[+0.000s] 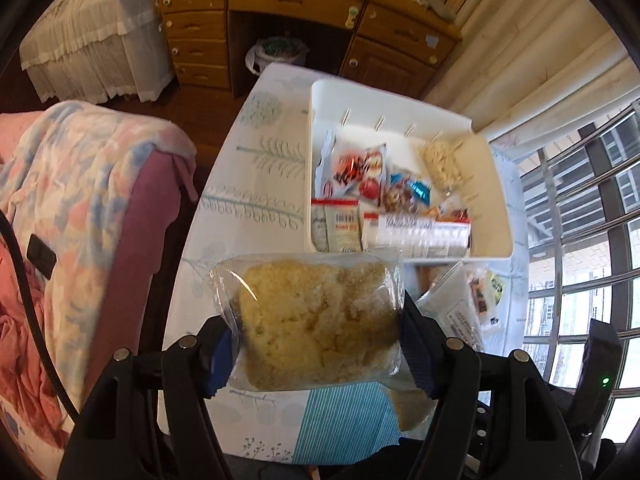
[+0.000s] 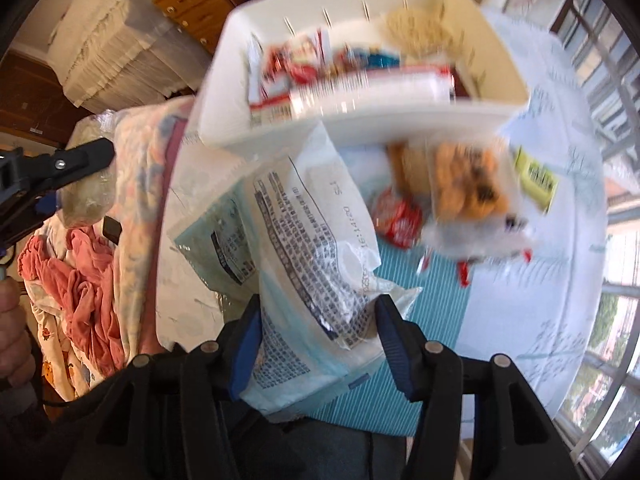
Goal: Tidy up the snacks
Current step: 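Carry the rice-cake bag with the left tool while the right tool carries the printed bag over the tray, then open both tools to drop the rice-cake bag and printed bag into the tray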
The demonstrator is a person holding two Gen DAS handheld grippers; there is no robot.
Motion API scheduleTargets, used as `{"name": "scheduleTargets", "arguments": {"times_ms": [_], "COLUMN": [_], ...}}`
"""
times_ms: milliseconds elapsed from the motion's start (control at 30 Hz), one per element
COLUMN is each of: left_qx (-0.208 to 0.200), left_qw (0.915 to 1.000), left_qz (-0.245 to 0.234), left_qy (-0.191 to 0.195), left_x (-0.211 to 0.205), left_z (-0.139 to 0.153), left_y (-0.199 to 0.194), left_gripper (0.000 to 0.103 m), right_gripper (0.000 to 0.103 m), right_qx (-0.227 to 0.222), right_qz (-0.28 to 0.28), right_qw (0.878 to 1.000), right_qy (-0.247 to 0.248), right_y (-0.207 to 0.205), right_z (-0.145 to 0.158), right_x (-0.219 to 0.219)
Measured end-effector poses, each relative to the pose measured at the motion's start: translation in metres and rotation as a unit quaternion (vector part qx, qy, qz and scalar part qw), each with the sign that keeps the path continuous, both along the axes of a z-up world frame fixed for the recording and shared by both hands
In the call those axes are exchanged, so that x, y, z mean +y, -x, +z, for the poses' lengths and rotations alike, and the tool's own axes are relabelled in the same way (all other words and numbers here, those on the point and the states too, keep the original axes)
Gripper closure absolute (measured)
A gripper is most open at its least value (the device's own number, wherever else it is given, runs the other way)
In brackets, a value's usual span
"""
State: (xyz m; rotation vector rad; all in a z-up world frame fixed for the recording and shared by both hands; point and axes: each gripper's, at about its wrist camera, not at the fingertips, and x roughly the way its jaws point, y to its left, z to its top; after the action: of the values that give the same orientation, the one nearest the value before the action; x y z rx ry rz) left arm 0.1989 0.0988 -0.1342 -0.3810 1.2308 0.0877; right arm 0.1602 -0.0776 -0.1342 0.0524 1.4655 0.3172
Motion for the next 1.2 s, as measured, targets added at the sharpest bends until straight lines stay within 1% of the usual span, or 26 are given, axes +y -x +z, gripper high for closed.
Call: {"name": "scheduleTargets", "arguments": {"times_ms": [133,333,567,667,767,900,967,1000,1100,1167,1200], "left_qx": [-0.028,-0.069,-0.113,-0.131,-0.147,-0.158,-0.163,-0.162,-0.146,-0.136,-0.137], "left_qw": [0.9996,0.9975,0.9932,0.9907,0.9886,0.9872,0.9864,0.9865,0.9891,0.9905,0.9903], "left_qz": [-0.003,-0.008,-0.015,-0.015,-0.012,-0.012,-0.011,-0.012,-0.012,-0.015,-0.017], "left_qy": [0.007,0.014,0.024,0.033,0.033,0.017,0.017,0.019,0.015,0.012,0.014], "left_x": [0.0,-0.003,-0.01,-0.011,-0.013,-0.017,-0.018,-0.018,-0.021,-0.023,-0.023], "left_z": [0.009,0.016,0.014,0.009,0.003,-0.003,-0.007,-0.009,-0.017,-0.022,-0.023], "left_y": [-0.007,-0.015,-0.034,-0.042,-0.052,-0.063,-0.067,-0.068,-0.077,-0.082,-0.083], "left_gripper": [0.034,0.034,0.034,0.034,0.034,0.033,0.033,0.033,0.028,0.02,0.02], "right_gripper": [0.048,0.049,0.05,0.05,0.05,0.05,0.05,0.05,0.045,0.044,0.044], "right_qx": [-0.03,-0.059,-0.076,-0.1,-0.128,-0.149,-0.157,-0.17,-0.201,-0.207,-0.209], "right_qz": [0.007,0.004,0.007,0.013,0.025,0.028,0.028,0.028,0.016,0.006,0.004], "right_qw": [0.999,0.998,0.996,0.994,0.99,0.988,0.986,0.984,0.977,0.976,0.976], "right_qy": [0.011,0.012,0.045,0.047,0.044,0.041,0.044,0.048,0.07,0.073,0.068], "right_y": [-0.016,-0.048,-0.085,-0.096,-0.105,-0.116,-0.121,-0.123,-0.126,-0.13,-0.13], "right_z": [0.021,0.042,0.041,0.041,0.037,0.03,0.024,0.022,0.021,0.019,0.019], "right_x": [-0.001,-0.007,-0.009,-0.009,-0.008,-0.01,-0.011,-0.011,-0.011,-0.013,-0.013]}}
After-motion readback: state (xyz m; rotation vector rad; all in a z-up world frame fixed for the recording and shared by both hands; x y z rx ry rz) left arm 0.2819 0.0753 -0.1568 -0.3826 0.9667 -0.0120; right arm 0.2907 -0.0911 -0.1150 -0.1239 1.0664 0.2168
